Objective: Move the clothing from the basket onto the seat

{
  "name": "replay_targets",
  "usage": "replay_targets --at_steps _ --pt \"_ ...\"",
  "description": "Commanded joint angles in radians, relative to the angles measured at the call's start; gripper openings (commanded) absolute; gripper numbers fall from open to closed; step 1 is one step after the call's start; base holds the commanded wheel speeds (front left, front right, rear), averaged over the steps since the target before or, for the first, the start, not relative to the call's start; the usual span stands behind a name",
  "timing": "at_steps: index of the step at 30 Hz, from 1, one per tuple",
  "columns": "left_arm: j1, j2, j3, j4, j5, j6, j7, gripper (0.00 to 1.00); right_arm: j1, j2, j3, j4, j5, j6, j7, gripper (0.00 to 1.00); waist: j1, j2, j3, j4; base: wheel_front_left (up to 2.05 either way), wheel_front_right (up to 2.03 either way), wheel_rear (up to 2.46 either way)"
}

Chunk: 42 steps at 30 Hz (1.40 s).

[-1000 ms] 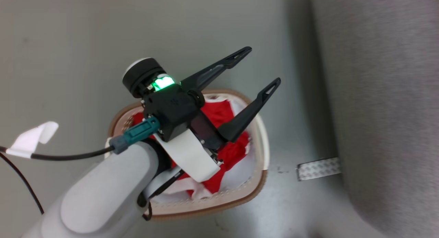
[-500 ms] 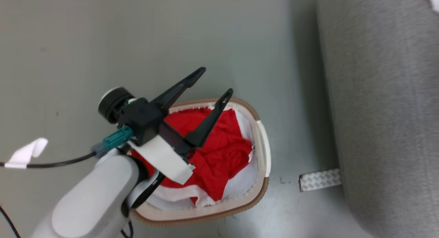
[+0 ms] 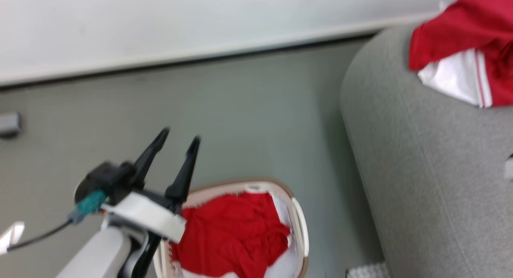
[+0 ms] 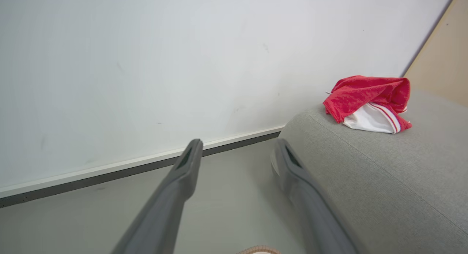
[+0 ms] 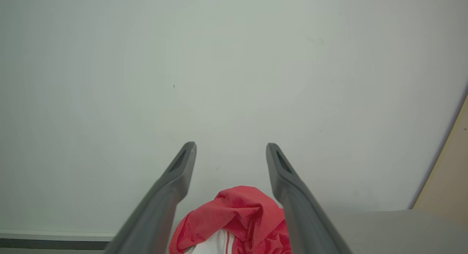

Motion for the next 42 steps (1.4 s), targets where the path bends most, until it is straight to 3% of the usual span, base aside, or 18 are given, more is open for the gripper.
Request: replay_targets --at_steps 1,10,16,28,42 --pt "0.036 0.0 0.009 0.007 -0.013 0.01 -0.005 1.0 0.035 -0.003 0.006 -0.012 0.011 -0.003 0.003 1.0 0.0003 0.0 -0.131 0.029 0.0 0.0 0.0" --pt "0.3 -0.021 0.164 0.0 0.031 0.086 -0.008 1.0 0.303 0.053 0.159 -0.032 0.003 -0.003 0.001 1.0 0.0003 0.0 -0.31 0.086 0.0 0.0 0.0" --pt "0.426 -0.07 0.259 -0.021 0.087 0.086 -0.008 1.0 0.43 0.088 0.233 0.036 -0.01 -0.003 -0.019 1.0 0.0003 0.0 -0.346 0.137 0.0 0.0 0.0" --pt "0.519 -0.17 0.396 0.013 0.19 -0.002 -0.008 1.0 0.538 0.138 0.242 0.046 -0.022 -0.003 -0.022 1.0 0.0003 0.0 -0.366 0.166 0.0 0.0 0.0" --pt "0.435 -0.208 0.431 0.06 0.271 -0.102 -0.008 1.0 0.471 0.139 0.239 0.004 -0.01 -0.003 -0.022 1.0 0.0003 0.0 -0.283 0.098 0.0 0.0 0.0"
